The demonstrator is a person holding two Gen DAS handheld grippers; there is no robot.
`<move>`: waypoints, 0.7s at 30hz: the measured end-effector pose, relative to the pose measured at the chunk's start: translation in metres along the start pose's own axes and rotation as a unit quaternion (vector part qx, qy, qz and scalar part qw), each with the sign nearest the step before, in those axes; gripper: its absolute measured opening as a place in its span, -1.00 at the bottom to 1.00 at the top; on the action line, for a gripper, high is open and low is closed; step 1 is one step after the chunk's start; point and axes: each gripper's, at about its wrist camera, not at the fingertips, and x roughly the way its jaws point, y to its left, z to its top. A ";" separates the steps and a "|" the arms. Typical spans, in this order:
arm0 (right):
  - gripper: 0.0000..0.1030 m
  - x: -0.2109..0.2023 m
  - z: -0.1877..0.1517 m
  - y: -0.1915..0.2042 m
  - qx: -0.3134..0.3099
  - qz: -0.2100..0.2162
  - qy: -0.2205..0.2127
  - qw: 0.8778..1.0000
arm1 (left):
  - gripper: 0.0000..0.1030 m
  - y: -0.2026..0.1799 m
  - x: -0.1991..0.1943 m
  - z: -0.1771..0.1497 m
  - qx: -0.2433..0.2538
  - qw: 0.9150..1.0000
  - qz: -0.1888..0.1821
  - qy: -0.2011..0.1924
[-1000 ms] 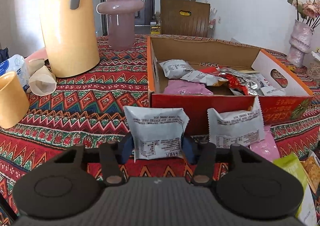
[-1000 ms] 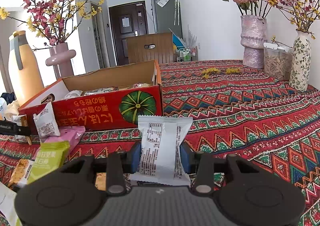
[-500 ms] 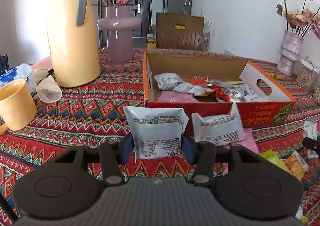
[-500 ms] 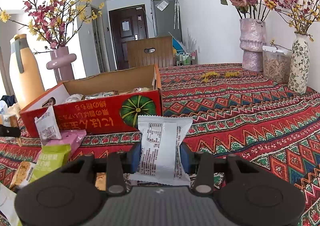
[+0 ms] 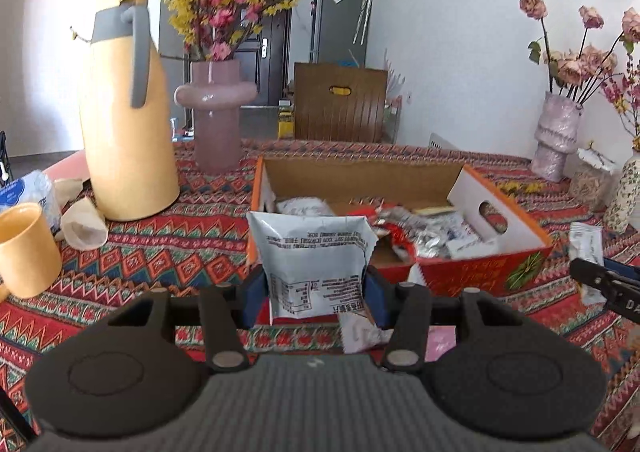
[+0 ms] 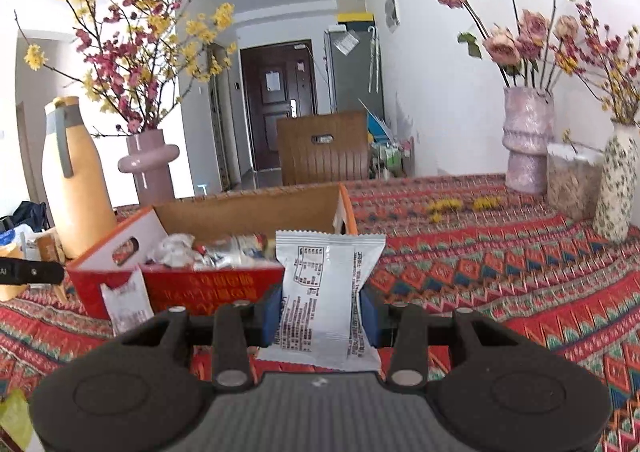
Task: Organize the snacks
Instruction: 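Carry both white packets over the open box with both grippers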
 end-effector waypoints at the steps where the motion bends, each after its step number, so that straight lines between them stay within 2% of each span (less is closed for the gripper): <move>1: -0.22 0.001 0.004 0.002 -0.002 0.002 -0.003 1.000 | 0.00 -0.002 0.000 0.003 0.000 1.000 -0.001 -0.003; 12: -0.22 0.027 0.040 0.021 -0.024 0.018 -0.025 0.999 | 0.00 -0.018 0.013 0.035 0.000 1.000 0.000 -0.031; 21: -0.22 0.061 0.064 0.039 -0.035 0.028 -0.031 0.999 | 0.00 -0.020 0.041 0.056 -0.012 0.999 0.013 -0.043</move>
